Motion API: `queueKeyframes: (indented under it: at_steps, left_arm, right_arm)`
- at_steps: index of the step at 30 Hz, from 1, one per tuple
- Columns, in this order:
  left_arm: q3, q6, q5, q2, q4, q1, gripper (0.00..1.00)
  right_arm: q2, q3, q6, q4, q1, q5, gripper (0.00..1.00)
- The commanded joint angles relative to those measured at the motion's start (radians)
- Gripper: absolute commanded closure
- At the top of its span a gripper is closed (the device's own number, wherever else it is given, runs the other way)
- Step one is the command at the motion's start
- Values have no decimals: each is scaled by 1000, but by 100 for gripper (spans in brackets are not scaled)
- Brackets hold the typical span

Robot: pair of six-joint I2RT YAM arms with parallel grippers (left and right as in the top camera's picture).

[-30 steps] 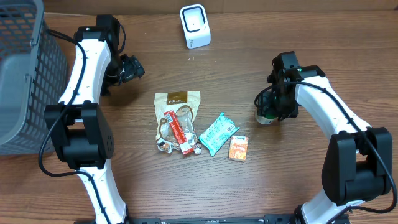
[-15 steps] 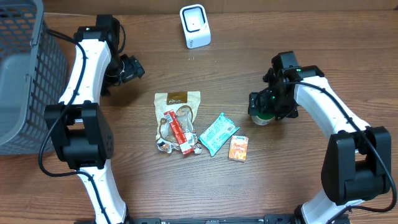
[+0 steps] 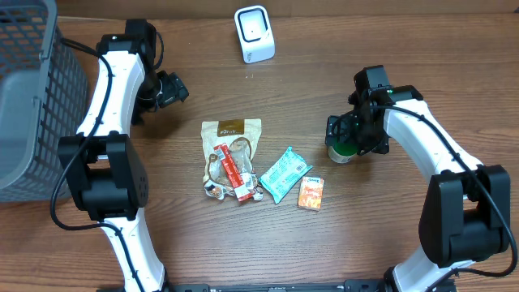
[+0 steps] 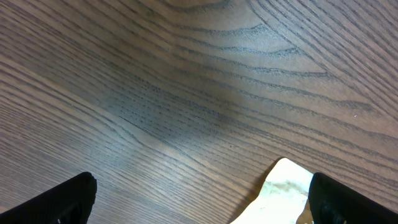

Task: Scan the item barcode
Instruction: 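Lift the green-lidded jar and carry it up toward the white scanner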

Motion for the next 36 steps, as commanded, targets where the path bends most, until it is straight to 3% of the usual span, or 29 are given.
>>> queueKeyframes:
  at_steps: [1,10,25,36]
  left_arm:
    - [17,12,-10,-16,0,-2,0]
    - [17,12,-10,-16,0,-2,0]
    - [17,12,-10,-16,0,-2,0]
    - [17,12,-10,-16,0,-2,0]
  right_arm:
    - [-1,6,34,2,5,8,4]
    - [0,-14,34,26,5,47,12]
    - [0,-14,38,61,135,211,9]
    - [0,-29,38,61,132,211,13]
